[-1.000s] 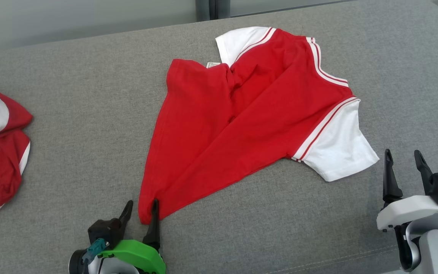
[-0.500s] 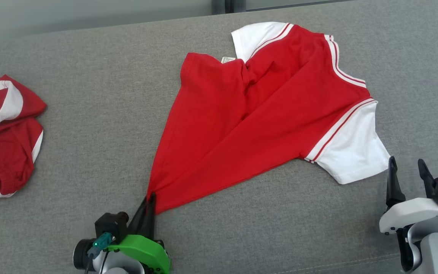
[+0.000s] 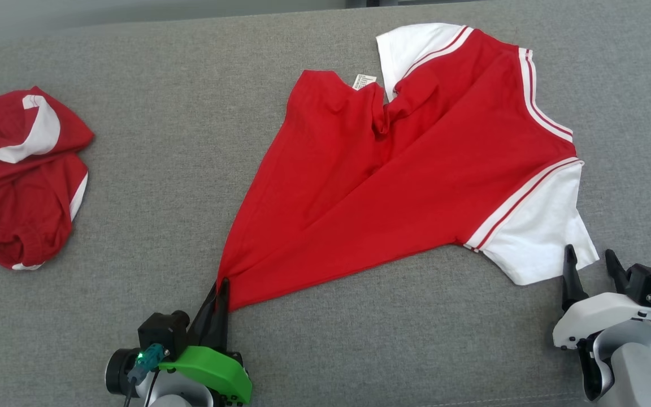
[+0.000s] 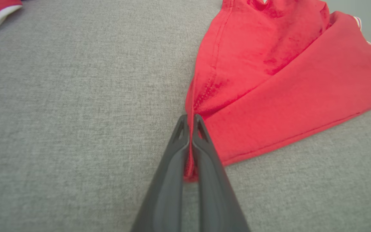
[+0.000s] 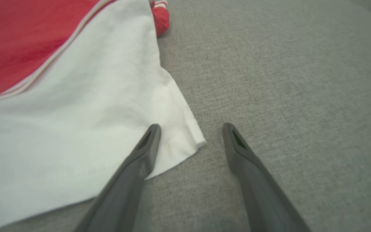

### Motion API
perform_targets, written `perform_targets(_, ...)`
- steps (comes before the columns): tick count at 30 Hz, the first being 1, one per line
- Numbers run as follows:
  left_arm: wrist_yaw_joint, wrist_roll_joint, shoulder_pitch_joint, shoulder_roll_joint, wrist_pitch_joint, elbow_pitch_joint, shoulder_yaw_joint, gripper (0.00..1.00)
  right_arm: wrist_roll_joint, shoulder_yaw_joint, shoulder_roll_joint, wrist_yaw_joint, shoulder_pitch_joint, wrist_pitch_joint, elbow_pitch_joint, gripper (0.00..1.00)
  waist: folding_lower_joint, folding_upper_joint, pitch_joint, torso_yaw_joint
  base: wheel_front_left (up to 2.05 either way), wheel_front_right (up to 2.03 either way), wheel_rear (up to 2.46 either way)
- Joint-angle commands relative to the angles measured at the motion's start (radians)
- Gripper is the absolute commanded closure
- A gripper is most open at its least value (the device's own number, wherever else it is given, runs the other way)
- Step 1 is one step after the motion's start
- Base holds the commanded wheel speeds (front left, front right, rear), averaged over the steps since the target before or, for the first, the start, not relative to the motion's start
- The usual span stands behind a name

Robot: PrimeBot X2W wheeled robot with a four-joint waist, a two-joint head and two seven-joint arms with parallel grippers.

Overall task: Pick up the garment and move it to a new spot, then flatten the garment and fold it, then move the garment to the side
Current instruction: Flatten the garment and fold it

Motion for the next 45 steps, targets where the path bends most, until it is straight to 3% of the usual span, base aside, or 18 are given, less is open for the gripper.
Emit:
perform_targets(1,-0.003,-0.002,0.006,0.006,0.001,-0.002,0.002,1.00,0.009,0.014,0.005,-0.001,0.001,0.009,0.031,0.34,0.0000,0.0000,0.002,0.004,0.00,0.00,0.00)
perform_targets(3,-0.003,-0.004,0.004,0.006,0.001,-0.006,0.004,1.00,0.019,0.024,0.002,0.000,0.001,0.010,0.043,1.00,0.0000,0.0000,0.000,0.004,0.00,0.00,0.00)
perform_targets(9,0.006,-0.008,0.011,0.006,0.001,0.000,0.007,1.00,0.057,0.048,-0.020,-0.001,0.026,0.005,-0.003,1.00,0.0000,0.0000,-0.042,-0.005,0.00,0.00,0.00)
perform_targets(17,0.007,0.010,0.032,0.006,0.001,-0.052,0.041,1.00,0.102,0.066,-0.016,-0.001,0.065,0.004,-0.206,1.00,0.0000,0.0000,-0.170,-0.019,0.00,0.00,0.00)
perform_targets(27,-0.033,0.073,-0.065,0.018,0.001,-0.089,0.101,1.00,0.140,0.135,-0.029,-0.001,-0.005,0.004,-0.394,1.00,0.0000,0.0000,-0.268,-0.027,0.00,0.00,0.00)
perform_targets(30,-0.041,0.099,-0.130,0.042,0.001,-0.071,0.094,1.00,0.159,0.137,-0.048,-0.001,-0.053,0.004,-0.399,1.00,0.0000,0.0000,-0.272,-0.025,0.00,0.00,0.00)
perform_targets(37,-0.058,0.137,-0.449,0.130,0.018,0.069,0.026,1.00,0.146,0.258,-0.194,-0.001,-0.296,0.004,-0.333,1.00,0.0000,0.0000,-0.268,-0.031,0.00,0.00,0.00)
perform_targets(45,-0.060,0.135,-0.775,0.210,0.071,0.175,-0.095,1.00,0.122,0.360,-0.264,-0.001,-0.605,0.004,-0.202,1.00,0.0000,0.0000,-0.180,-0.055,0.00,0.00,0.00)
